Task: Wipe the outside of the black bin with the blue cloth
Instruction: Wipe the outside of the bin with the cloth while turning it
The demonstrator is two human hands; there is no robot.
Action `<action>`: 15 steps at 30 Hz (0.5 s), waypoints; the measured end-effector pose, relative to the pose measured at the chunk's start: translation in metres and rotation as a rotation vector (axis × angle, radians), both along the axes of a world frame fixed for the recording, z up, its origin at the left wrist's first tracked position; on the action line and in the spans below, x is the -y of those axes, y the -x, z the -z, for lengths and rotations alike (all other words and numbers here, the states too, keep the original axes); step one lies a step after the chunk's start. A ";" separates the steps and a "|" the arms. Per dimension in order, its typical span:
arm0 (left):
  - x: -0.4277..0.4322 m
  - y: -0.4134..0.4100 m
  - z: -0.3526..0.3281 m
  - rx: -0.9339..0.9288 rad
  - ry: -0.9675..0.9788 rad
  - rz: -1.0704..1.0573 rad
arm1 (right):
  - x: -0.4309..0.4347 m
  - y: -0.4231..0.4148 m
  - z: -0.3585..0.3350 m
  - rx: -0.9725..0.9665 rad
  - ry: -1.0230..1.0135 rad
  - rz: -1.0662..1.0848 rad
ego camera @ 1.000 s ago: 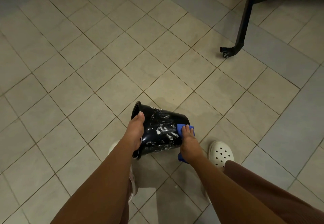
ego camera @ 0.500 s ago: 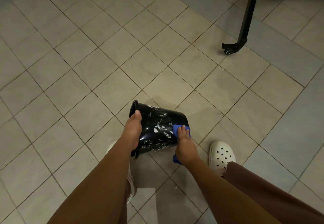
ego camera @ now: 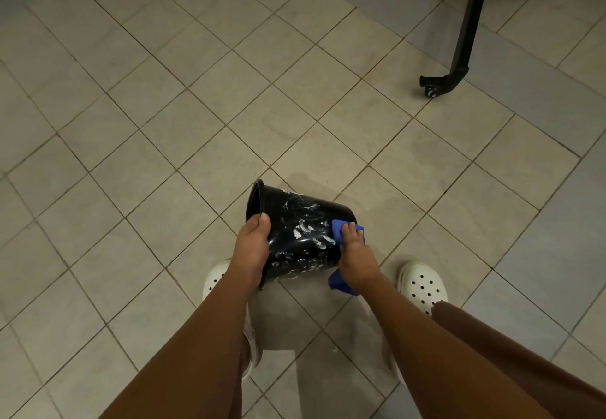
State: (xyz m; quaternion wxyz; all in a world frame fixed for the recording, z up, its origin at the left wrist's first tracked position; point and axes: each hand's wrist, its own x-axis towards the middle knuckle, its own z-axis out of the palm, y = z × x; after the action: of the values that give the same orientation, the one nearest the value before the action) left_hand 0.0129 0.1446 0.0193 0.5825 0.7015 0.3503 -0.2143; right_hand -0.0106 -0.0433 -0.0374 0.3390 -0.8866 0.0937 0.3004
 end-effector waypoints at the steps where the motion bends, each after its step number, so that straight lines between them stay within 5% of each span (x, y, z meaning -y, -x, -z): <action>1: -0.001 0.002 0.005 0.002 -0.012 0.016 | -0.001 0.003 -0.001 0.009 0.001 0.008; 7: 0.002 -0.007 0.008 0.035 -0.079 0.126 | -0.010 0.022 -0.004 0.166 -0.024 -0.069; 15: -0.002 -0.011 0.014 0.019 -0.096 0.035 | -0.010 0.032 0.000 0.047 0.008 0.026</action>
State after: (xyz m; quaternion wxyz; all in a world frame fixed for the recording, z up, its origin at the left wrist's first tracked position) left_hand 0.0236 0.1462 0.0053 0.5478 0.7366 0.3422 -0.2007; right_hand -0.0422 -0.0329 -0.0370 0.3413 -0.8936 0.0985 0.2745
